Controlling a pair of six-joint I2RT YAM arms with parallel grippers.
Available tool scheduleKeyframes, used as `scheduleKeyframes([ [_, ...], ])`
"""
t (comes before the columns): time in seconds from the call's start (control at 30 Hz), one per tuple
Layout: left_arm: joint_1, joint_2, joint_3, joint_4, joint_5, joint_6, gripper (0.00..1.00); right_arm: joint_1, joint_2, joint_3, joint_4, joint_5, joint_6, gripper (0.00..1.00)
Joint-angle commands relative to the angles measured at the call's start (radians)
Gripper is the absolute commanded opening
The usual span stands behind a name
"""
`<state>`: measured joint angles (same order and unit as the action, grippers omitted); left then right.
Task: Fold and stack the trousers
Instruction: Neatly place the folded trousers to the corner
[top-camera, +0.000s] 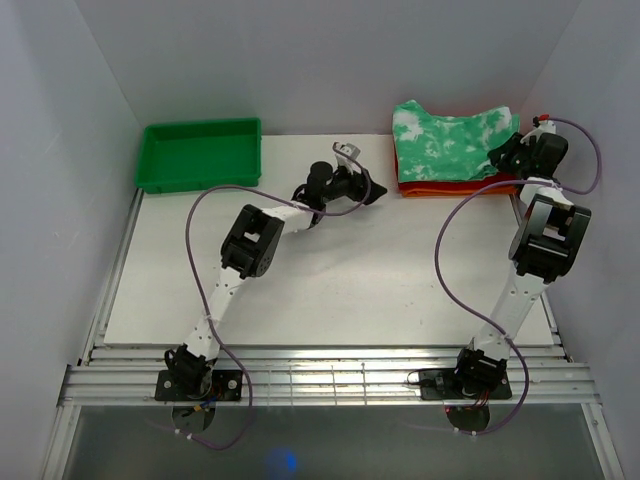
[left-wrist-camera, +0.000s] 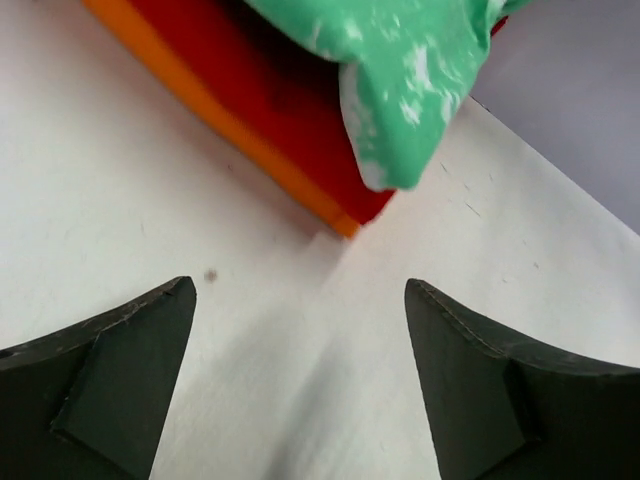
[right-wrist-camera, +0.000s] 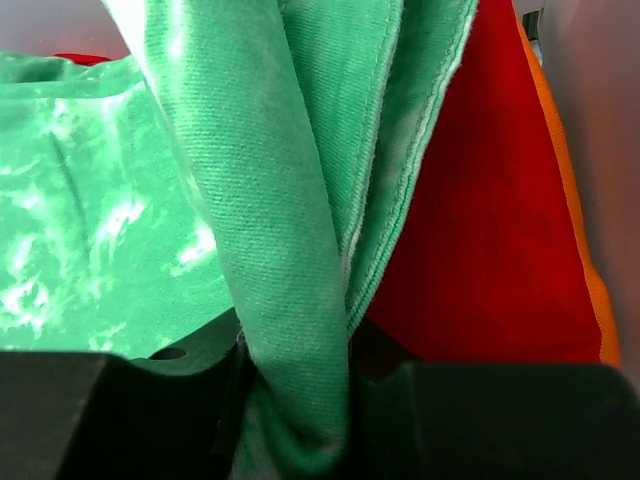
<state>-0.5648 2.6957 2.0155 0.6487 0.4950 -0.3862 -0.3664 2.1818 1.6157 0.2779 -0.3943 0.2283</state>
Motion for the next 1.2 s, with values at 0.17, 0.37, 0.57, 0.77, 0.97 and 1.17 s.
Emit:
scheduleKeyframes([
  [0.17,0.048,-0.529,-0.411,-0.03,0.143,-0.032,0.98,-0.031,-0.025,0.046,0.115,0.179,-0.058,0.64],
  [0.37,0.108,-0.714,-0.56,-0.194,0.189,-0.071,0.98,-0.031,-0.091,0.107,0.04,0.305,-0.145,0.98],
  [0.57,0.152,-0.836,-0.594,-0.514,0.139,0.029,0.98,-0.029,-0.204,0.092,-0.034,0.207,-0.293,0.9],
  [0.77,0.216,-0.741,-0.313,-1.045,0.12,0.112,0.98,-0.028,-0.277,0.171,-0.236,-0.061,-0.42,0.9],
  [0.97,0.276,-0.838,-0.448,-0.982,0.185,0.133,0.98,-0.014,-0.194,0.23,-0.159,-0.207,-0.27,1.0],
  [1.17,0.287,-0.918,-0.558,-0.91,0.205,0.144,0.98,-0.016,0.034,0.308,0.044,-0.15,-0.009,0.83],
])
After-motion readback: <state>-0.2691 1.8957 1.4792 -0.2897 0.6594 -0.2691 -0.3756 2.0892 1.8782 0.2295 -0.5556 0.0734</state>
